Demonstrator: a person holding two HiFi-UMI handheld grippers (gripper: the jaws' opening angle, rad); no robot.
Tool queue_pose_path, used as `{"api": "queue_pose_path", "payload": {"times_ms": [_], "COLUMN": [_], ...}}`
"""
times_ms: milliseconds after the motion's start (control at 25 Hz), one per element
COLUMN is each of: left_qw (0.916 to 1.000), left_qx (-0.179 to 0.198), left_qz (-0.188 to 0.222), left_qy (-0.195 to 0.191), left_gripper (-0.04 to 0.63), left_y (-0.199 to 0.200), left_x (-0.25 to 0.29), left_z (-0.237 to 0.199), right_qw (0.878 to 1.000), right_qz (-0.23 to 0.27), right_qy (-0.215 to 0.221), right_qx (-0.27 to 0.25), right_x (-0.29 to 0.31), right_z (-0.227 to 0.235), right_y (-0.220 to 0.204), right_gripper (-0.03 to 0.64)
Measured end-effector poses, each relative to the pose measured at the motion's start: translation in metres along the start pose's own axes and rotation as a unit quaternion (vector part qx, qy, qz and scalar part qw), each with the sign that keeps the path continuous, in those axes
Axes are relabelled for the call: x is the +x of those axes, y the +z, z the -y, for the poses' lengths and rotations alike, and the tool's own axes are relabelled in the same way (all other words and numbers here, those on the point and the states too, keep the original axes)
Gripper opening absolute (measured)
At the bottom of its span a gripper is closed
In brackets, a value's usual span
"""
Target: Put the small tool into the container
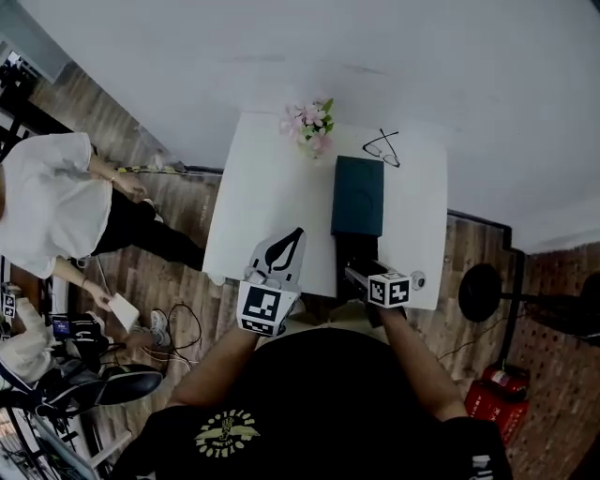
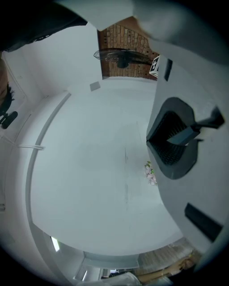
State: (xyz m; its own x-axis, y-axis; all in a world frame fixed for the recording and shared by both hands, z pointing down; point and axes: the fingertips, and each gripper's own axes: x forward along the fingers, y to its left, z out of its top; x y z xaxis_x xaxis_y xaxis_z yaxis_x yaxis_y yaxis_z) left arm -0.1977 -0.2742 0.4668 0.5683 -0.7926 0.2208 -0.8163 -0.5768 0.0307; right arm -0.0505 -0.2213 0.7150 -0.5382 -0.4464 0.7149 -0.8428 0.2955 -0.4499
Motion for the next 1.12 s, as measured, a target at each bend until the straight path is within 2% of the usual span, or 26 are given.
{"api": "queue_pose_path", "payload": {"times_ms": [240,360,520,680,800,960,1120], "left_qw": [0.9999,0.9999,0.9999,0.9999,0.9999,0.9997,0.9991], "left_qx": [-0.005,-0.006,-0.004,-0.004,-0.007,-0.012,-0.02], "left_qz": [0.003,0.008,0.009,0.01,0.009,0.012,0.014], "left_qy": [-0.01,-0.01,-0.008,-0.003,0.005,0.019,0.034], "left_gripper": [0.006,0.006,0.006,0.006,0.006,0.006,0.006], "left_y": [0.003,0.007,0.012,0.014,0.011,0.015,0.017], "left_x": [0.005,0.009,0.013,0.016,0.019,0.024,0.028], "left_z": [0.006,0.007,0.008,0.01,0.011,0.01,0.012], "right_qw": [0.998,0.993,0.983,0.975,0.968,0.96,0.954], "right_qz": [0.067,0.111,0.164,0.196,0.215,0.226,0.238], "right_qy": [0.009,0.004,-0.012,0.004,0.002,0.005,0.014], "right_qx": [-0.002,-0.029,-0.078,-0.103,-0.128,-0.166,-0.18], "right_x": [-0.034,-0.057,-0.088,-0.104,-0.114,-0.126,-0.141], "right_z": [-0.008,-0.012,-0.019,-0.032,-0.035,-0.038,-0.036], "right_y": [0.032,0.054,0.084,0.104,0.114,0.127,0.138], "right_gripper": [0.291,0.288,0.196,0.113,0.012,0.002,0.002]}}
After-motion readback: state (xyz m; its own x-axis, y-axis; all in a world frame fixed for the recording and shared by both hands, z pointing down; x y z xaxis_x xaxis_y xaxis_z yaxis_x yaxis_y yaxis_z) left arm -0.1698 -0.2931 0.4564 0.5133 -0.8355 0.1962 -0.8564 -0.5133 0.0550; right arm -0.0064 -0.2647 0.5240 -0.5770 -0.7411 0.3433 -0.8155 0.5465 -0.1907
